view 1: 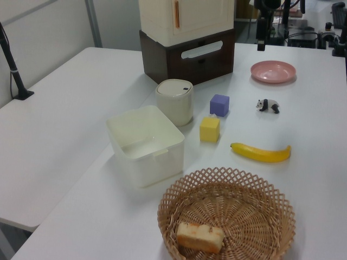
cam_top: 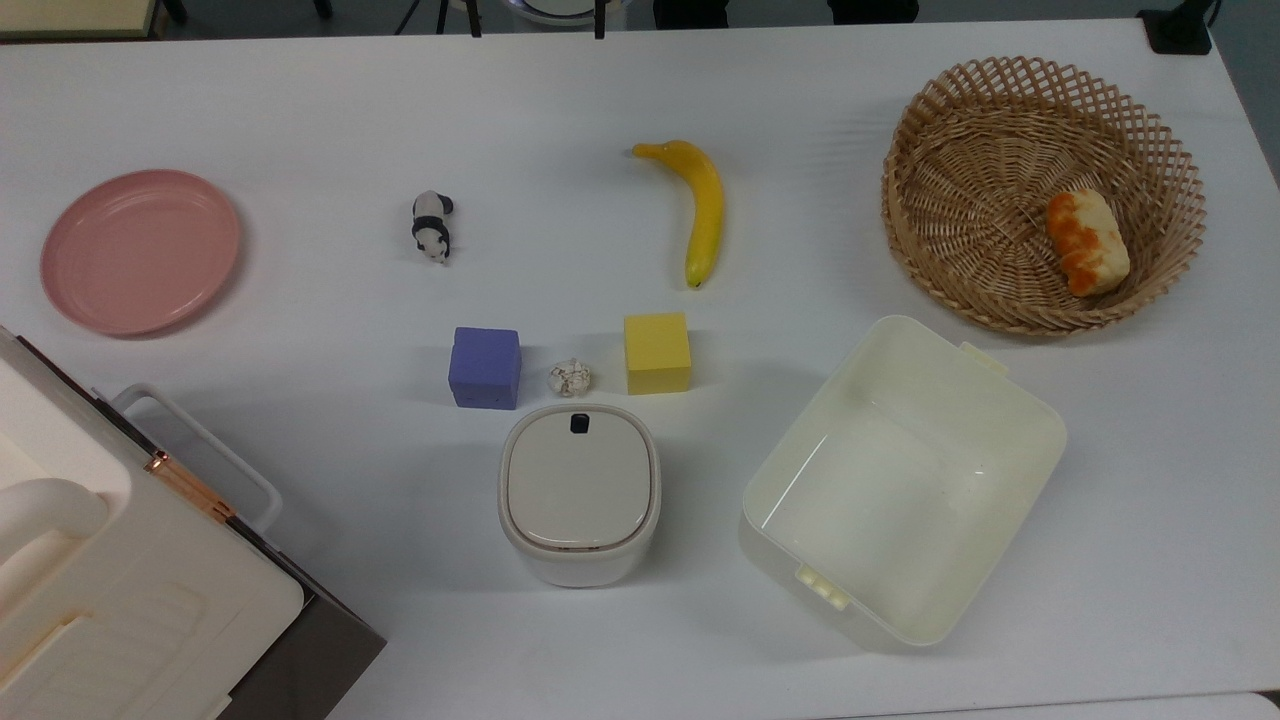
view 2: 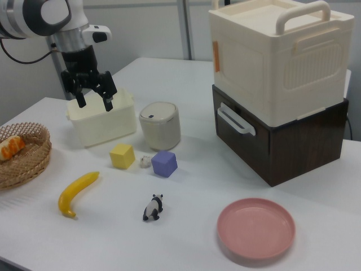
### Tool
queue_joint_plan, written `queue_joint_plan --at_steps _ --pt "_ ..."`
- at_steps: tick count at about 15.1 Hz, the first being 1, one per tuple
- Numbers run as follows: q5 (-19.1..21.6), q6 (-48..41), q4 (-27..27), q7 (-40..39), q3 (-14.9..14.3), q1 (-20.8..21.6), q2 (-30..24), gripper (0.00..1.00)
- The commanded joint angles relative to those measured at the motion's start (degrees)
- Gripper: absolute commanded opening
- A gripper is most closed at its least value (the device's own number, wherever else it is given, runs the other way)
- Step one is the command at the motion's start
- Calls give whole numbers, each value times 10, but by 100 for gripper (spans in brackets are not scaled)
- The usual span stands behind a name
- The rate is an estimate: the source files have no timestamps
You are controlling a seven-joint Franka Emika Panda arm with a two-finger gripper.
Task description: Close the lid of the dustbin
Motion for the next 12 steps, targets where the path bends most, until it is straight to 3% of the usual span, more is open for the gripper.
queue_joint_plan --at_steps 1,12 --pt "9 -3 -4 7 -1 -1 -9 100" --pt "8 0 -4 7 -1 3 -4 100"
